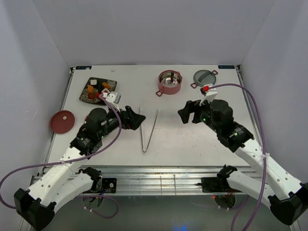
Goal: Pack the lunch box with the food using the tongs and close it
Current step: Pick up the clamp at the center of the board.
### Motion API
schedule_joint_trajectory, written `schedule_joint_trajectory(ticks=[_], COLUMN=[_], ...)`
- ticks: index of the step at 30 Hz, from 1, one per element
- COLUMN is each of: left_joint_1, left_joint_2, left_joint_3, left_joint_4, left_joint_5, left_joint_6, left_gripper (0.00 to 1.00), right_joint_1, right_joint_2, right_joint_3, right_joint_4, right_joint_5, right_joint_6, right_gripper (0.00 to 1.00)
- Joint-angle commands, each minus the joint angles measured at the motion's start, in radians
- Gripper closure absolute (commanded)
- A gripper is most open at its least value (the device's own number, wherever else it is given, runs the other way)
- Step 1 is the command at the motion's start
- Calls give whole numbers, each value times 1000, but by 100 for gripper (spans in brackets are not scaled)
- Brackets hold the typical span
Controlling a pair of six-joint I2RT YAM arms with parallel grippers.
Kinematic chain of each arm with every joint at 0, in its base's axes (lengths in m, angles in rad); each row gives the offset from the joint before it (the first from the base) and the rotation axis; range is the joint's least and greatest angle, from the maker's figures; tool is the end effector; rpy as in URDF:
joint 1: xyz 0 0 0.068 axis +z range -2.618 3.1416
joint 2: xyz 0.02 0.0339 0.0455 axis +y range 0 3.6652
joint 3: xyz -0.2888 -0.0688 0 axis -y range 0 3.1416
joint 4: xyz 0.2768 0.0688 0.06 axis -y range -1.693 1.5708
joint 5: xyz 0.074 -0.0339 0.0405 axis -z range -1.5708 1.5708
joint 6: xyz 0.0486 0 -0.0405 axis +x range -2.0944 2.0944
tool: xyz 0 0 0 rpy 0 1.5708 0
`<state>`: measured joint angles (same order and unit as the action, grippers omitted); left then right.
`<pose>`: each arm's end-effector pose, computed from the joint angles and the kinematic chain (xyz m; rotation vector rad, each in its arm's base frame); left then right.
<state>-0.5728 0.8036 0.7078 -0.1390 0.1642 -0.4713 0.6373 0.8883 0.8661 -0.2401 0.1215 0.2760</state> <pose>0.1801 -0.1256 0.3263 0.2184 1.8811 -0.8783 0.1915 0.1345 0.3598 -0.2491 1.8472 0.5280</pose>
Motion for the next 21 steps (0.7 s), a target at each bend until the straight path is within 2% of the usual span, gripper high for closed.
schedule_joint_trajectory(ticks=[1,7,11,16,21], left_joint_1=[-2,-2,-2,-22,-77], left_joint_2=[14,112,189,331,365], left_joint_3=[64,87,71,82,81], left_joint_4=[-54,-135,-195,-273,-226], left_joint_5=[-48,-149,-299,-333,-365], left_joint_6=[2,-10,-42,-95,-99], left_gripper=[2,2,2,2,2], right_joint_1=[5,5,5,5,5], right_joint_2=[-46,-65,-51,-57,-75], right_joint_3=[27,-18,-39,-81,-91], right_joint_4=[27,24,10,18,19], right_joint_5=[0,6,-17,-52,-49], right_joint_6=[-20,-14,3,6,-4], right_gripper=[10,10,10,10,10])
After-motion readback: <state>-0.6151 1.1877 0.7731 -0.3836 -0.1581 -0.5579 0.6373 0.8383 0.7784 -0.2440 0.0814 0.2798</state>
